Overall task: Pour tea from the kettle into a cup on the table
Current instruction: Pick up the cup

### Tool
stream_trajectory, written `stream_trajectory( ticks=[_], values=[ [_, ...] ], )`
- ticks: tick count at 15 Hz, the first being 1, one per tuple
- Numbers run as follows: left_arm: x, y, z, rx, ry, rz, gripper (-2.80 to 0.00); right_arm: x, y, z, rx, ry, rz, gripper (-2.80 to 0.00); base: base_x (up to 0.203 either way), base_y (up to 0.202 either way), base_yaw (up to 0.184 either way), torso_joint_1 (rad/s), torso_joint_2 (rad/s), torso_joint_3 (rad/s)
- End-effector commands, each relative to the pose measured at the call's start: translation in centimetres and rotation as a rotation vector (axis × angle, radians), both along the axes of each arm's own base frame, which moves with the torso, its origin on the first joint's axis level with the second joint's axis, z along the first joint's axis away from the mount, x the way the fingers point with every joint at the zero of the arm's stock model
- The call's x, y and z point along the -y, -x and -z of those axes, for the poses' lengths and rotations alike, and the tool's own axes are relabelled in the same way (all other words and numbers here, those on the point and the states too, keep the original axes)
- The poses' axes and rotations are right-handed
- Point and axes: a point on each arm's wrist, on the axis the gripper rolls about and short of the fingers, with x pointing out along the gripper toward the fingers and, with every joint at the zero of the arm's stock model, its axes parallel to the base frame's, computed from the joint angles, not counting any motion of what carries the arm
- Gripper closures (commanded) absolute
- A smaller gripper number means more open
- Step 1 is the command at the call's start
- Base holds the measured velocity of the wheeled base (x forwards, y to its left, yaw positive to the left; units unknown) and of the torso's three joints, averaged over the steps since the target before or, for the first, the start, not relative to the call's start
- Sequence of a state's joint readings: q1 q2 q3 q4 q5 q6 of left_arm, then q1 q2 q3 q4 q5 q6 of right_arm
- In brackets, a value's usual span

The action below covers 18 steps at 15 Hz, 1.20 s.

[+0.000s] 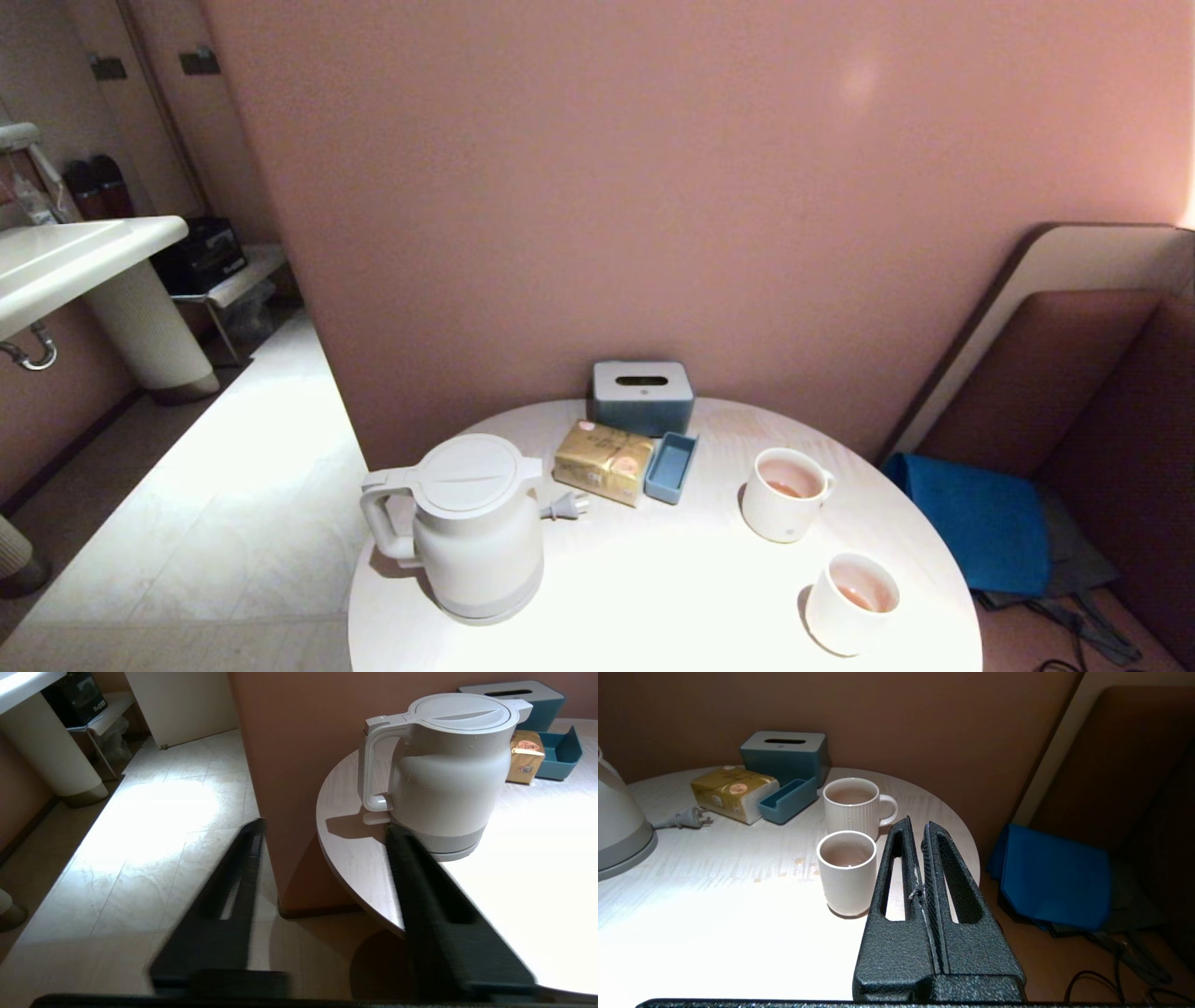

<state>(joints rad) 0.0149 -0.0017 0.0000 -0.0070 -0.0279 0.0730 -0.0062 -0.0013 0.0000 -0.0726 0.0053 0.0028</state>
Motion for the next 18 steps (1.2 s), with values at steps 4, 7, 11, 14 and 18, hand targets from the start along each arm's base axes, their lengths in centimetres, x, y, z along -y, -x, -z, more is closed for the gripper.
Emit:
stream_trajectory(
  ticks=[4, 7, 11, 14, 18],
  values=[
    [-0.01, -0.01, -0.01, -0.001, -0.002, 0.002, 0.0, 0.0, -0.01, -0.01, 0.0, 0.0, -0.002, 0.0, 0.0, 0.0, 0.0, 0.0, 0.0, 0.0],
    [-0.03, -0.01, -0.01, -0.001, 0.021, -0.004, 0.0, 0.0, -0.01, -0.01, 0.0, 0.0, -0.001, 0.0, 0.0, 0.0, 0.0, 0.0, 0.0, 0.0],
    [-0.08, -0.01, -0.04, 0.002, 0.072, -0.024, 0.0, -0.04, -0.02, 0.07, -0.008, 0.071, -0.011, 0.0, 0.0, 0.0, 0.0, 0.0, 0.0, 0.0],
    [-0.08, -0.01, -0.04, 0.002, 0.073, -0.025, 0.0, -0.08, -0.02, 0.11, -0.011, 0.102, -0.028, 0.0, 0.0, 0.0, 0.0, 0.0, 0.0, 0.0],
    [-0.08, -0.01, -0.04, 0.002, 0.073, -0.025, 0.0, -0.08, -0.02, 0.11, -0.011, 0.099, -0.029, 0.0, 0.0, 0.0, 0.0, 0.0, 0.0, 0.0]
  ],
)
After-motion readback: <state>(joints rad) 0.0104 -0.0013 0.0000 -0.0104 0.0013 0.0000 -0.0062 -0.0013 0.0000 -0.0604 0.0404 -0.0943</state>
